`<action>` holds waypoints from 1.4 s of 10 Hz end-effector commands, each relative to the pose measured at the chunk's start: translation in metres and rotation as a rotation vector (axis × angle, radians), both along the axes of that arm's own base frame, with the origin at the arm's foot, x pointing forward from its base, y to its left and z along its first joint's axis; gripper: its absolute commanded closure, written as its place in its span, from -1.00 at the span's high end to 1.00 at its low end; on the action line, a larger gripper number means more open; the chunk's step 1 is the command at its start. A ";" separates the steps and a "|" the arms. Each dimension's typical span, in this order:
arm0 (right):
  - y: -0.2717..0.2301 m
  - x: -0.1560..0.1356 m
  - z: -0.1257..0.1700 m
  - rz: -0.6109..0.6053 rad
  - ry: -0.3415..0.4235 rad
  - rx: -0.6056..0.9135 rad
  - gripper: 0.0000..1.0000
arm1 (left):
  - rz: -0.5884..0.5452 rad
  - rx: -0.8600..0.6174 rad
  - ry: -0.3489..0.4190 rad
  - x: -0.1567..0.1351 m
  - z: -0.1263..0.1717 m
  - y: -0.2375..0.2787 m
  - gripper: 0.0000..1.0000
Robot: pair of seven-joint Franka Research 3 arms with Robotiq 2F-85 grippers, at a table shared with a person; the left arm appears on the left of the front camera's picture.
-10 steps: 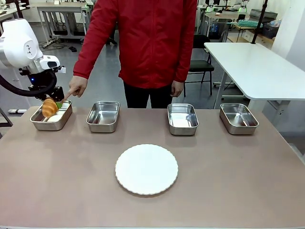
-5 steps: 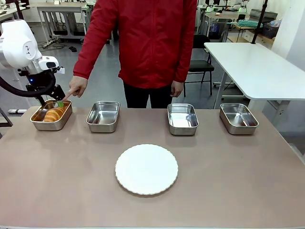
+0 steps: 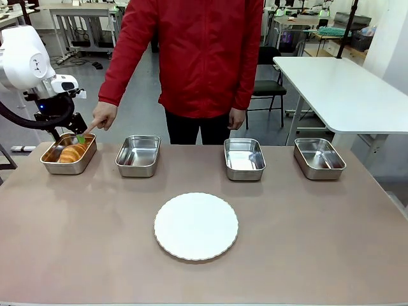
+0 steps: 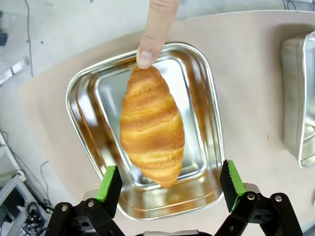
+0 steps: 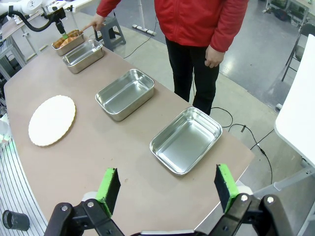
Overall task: Place the bread in the container.
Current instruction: Place the Butter Roll into the Airtight Container indicated by the human.
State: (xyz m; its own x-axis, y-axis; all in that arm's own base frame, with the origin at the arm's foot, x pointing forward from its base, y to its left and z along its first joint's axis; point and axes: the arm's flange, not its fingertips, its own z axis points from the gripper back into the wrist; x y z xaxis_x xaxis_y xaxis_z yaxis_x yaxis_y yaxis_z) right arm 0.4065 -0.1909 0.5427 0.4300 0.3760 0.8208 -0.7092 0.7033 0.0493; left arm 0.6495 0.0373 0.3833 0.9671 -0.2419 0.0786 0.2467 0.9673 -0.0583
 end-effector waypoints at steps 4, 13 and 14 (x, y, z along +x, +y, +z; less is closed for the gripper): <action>0.000 0.000 0.002 0.003 -0.010 0.008 1.00 | 0.000 0.001 -0.007 0.001 0.001 0.000 1.00; 0.000 0.000 0.002 0.003 -0.010 0.008 1.00 | 0.159 -0.082 -0.259 -0.205 0.065 -0.030 1.00; 0.000 0.000 0.002 0.003 -0.010 0.008 1.00 | 0.171 -0.089 -0.278 -0.225 0.064 -0.035 1.00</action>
